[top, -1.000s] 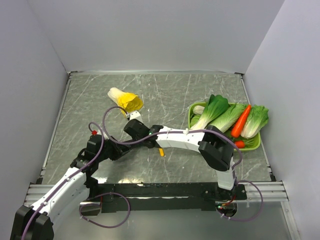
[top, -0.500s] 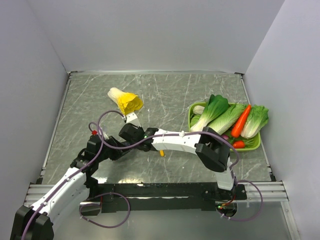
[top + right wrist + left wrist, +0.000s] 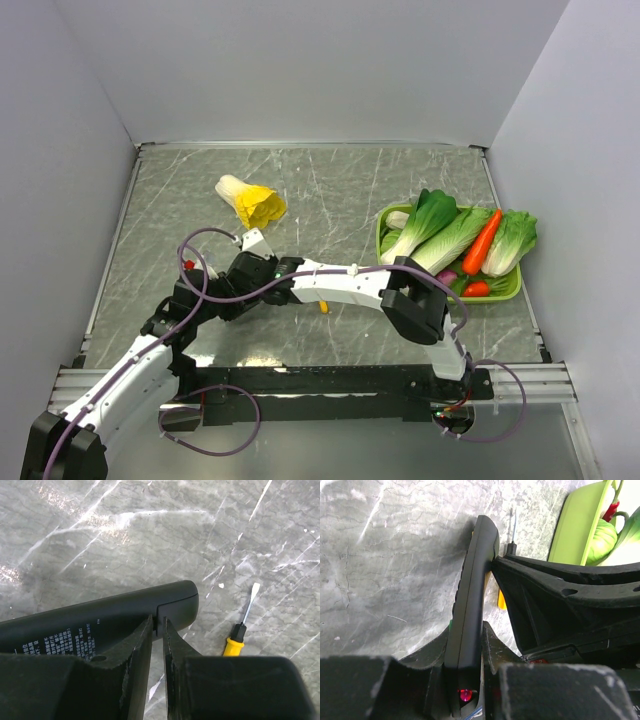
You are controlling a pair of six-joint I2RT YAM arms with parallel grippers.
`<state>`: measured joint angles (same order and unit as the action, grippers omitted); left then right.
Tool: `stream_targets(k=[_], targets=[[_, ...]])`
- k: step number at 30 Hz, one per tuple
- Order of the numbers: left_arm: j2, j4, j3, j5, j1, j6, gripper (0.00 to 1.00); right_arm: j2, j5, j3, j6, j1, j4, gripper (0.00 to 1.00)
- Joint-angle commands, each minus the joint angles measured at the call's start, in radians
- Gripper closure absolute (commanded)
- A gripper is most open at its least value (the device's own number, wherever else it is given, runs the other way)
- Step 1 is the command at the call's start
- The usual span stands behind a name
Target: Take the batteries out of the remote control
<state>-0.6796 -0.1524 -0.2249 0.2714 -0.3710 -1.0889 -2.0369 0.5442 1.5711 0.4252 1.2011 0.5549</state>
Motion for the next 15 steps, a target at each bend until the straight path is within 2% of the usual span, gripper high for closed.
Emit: stream_targets(k=[1, 15], targets=[[-0.015, -0.084, -0.004, -0.017, -0.009, 0.040, 0.99, -0.037, -0.007, 0.027, 0.004, 0.017, 0.086, 0.78], [-0.021, -0.082, -0.007, -0.017, -0.008, 0.041, 0.99, -0.045, 0.037, 0.061, 0.000, 0.023, 0.126, 0.78]])
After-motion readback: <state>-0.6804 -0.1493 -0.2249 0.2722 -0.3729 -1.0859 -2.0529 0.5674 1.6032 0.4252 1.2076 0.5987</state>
